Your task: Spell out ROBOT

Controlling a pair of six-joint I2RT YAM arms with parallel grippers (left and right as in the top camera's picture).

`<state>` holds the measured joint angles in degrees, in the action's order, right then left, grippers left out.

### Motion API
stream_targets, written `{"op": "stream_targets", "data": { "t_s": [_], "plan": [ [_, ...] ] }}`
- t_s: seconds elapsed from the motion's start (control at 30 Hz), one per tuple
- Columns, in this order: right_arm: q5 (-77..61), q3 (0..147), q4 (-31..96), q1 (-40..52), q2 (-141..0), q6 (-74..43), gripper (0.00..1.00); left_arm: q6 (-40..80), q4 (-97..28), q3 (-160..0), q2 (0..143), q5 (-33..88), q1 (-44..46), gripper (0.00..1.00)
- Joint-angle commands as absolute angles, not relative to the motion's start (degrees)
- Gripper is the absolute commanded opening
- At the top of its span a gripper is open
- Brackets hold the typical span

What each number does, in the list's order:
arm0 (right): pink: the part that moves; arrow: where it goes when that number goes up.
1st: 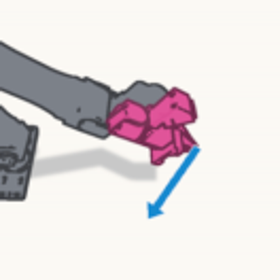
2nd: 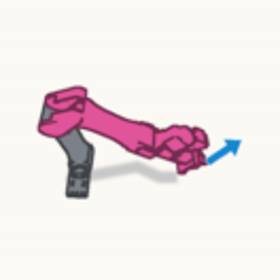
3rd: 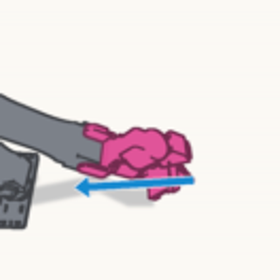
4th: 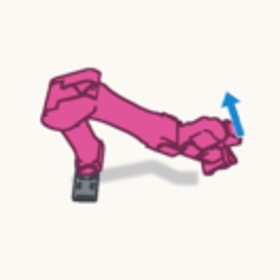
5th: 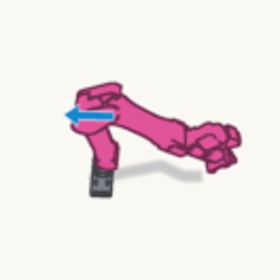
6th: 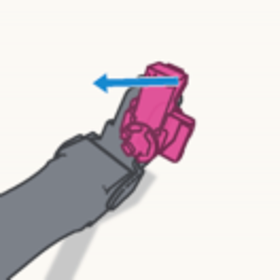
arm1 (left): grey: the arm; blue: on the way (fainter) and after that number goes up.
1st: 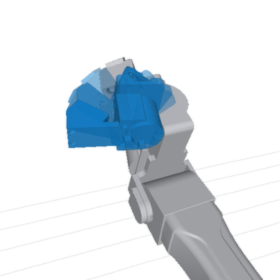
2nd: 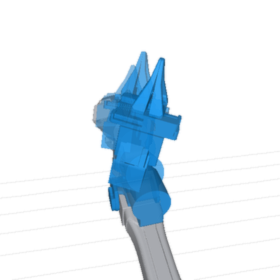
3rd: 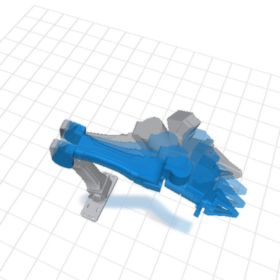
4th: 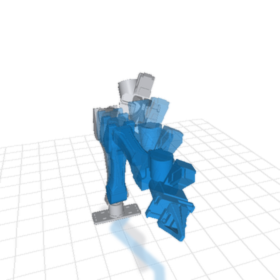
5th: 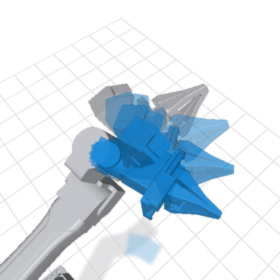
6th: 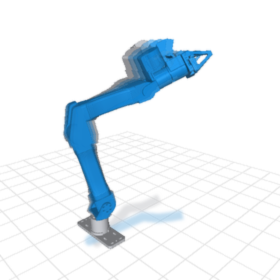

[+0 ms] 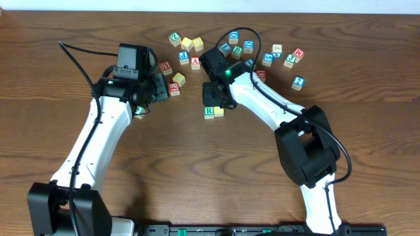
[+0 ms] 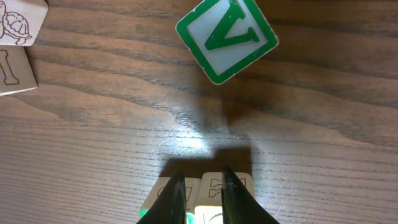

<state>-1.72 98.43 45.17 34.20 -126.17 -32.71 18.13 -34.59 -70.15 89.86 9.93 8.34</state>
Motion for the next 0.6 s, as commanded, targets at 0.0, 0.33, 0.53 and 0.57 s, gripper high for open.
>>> {"op": "stream_targets", "data": {
  "t_s": [0.0,0.33,0.53,0.57],
  "plan": [
    [-1.87,98.15,45.6,35.62,-126.8,-33.19,0.14,17.82,-34.89,-71.48,89.1,8.97,8.16,0.24],
    [-1.89,98.15,46.19,35.79,-126.8,-33.19,0.13,17.82,-34.89,-71.48,89.1,8.95,8.16,0.24],
    [-1.15,98.15,45.34,35.73,-126.8,-33.19,0.15,17.82,-34.89,-71.48,89.12,8.95,8.16,0.24],
    [-0.8,98.15,45.06,35.66,-126.8,-33.19,0.15,17.82,-34.89,-71.48,89.17,8.95,8.16,0.24]
  ]
}}
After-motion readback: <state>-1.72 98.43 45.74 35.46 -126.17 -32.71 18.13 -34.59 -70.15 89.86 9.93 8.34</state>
